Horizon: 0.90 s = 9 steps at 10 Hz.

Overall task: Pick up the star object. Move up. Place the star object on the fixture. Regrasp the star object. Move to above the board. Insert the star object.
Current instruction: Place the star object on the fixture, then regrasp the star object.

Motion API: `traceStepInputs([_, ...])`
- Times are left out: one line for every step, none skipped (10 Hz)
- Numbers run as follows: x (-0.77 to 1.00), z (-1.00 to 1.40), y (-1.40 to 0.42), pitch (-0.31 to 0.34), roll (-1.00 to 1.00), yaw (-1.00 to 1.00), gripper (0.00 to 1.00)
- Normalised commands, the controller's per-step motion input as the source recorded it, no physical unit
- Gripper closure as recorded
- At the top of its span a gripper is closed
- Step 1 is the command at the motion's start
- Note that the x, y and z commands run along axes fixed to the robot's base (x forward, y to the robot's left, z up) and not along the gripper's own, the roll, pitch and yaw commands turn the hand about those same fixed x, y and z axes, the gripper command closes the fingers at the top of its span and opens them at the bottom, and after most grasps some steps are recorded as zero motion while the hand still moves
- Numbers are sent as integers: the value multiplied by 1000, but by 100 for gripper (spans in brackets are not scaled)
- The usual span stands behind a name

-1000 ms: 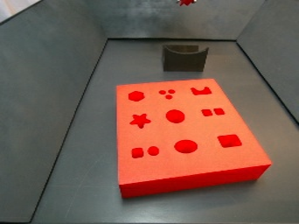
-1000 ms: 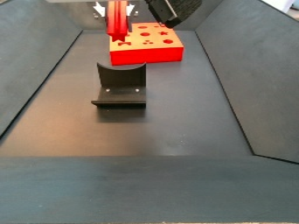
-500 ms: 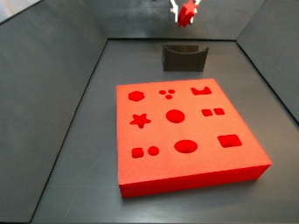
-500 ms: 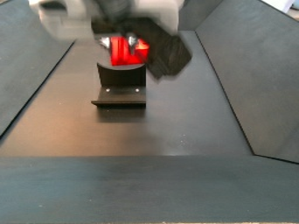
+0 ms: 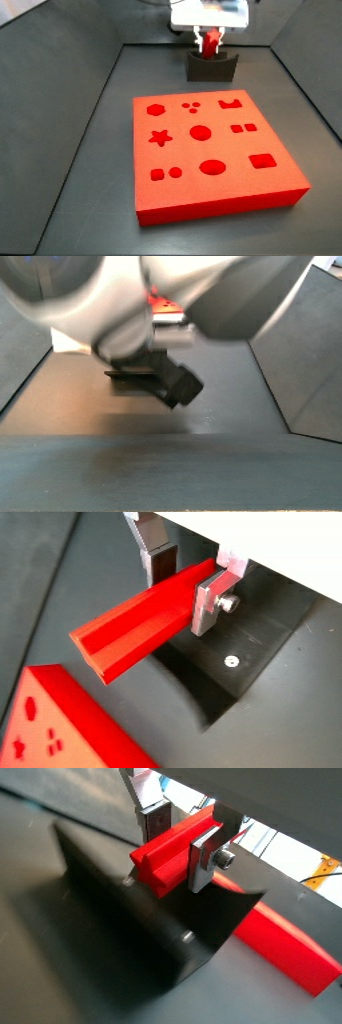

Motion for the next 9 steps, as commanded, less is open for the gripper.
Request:
traceStepInputs([165, -927, 103, -5, -179, -90, 100])
traceStepInputs([125, -659, 83, -22, -151, -76, 100])
traceStepInputs([93, -505, 75, -30, -126, -71, 100])
traceStepInputs([68, -510, 55, -37, -97, -63, 100])
traceStepInputs([67, -510, 54, -37, -97, -60, 100])
traceStepInputs([0, 0, 0, 0, 0, 0, 0])
traceStepInputs([0, 1000, 0, 65, -63, 14, 0])
traceStepInputs([-6, 1000, 5, 64, -52, 18, 0])
traceStepInputs([-20, 1000, 10, 61, -29, 11, 0])
